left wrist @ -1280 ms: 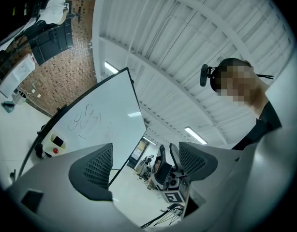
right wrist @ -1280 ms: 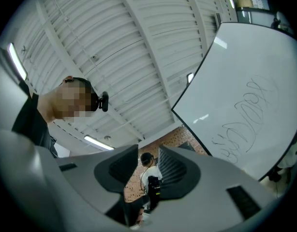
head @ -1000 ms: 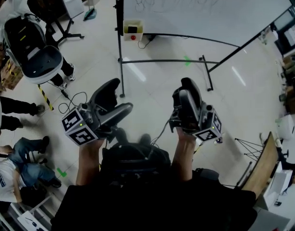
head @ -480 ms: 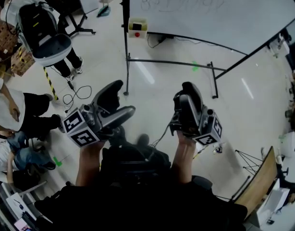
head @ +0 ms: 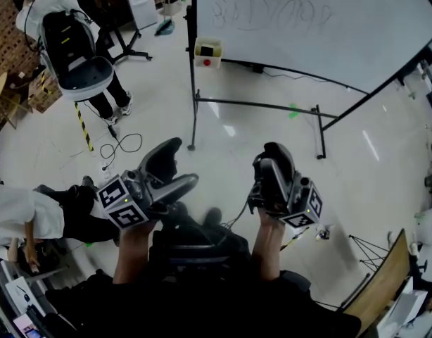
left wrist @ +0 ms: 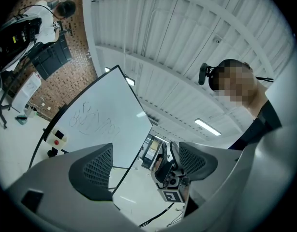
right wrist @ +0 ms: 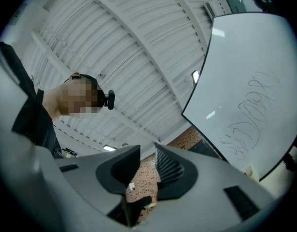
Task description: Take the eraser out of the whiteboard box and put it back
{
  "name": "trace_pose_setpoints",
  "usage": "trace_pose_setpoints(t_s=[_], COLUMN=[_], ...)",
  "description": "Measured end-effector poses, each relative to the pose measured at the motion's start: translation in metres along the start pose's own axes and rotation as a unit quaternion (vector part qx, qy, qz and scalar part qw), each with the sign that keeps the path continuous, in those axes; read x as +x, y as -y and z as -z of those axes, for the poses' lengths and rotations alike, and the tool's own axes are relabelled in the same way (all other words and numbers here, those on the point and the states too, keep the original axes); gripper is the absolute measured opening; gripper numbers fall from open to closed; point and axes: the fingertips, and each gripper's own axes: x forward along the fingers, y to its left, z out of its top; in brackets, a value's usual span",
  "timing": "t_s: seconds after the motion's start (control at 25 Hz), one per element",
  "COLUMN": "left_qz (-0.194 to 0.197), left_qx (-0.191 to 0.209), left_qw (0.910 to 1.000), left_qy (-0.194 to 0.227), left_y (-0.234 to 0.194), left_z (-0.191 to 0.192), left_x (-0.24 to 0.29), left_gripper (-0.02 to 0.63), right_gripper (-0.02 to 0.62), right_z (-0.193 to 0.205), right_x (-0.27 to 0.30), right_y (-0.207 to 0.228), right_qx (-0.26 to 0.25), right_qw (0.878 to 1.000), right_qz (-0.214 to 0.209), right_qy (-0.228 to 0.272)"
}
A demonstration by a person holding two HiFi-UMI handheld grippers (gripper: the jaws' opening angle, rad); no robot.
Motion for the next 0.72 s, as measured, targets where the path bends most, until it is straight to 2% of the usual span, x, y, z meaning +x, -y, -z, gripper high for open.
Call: trace_pose_setpoints(t_s=[0.16,0.32,0.44,0.72], left_qz=[0.016,0.025,0.039,0.028], left_qx=[-0.003,-0.008,0.000,-0.022], left_qw=[0.9999,0.9996,0.9992,0.9993], left_qy=[0.003,-0.006,0.009,0.008], left_y=[-0.013,-0.009,-0.013,-0.023], left_z=[-0.014,-0.019,-0.029,-0.034], left_x=[0.002,0.003,0.002,-0.010], left_gripper=[0.428,0.428,0.428,0.428], right_gripper=[0.088,0.061,0.051,0.043], right_z=[0.002,-0.004,-0.002,0.010], right_x=[0.014,0.021,0.026,0.040], right_y=[0.004,-0.004,0.001,0.000], right_qx=[-0.019,-0.032,-0.036,-0.043], right_qw=[1.000,0.999,0.999,0.999], right_qz=[0.006,0.010,0.015,0.013], right_qy=[-0.002,0.002,-0.002,-0.019])
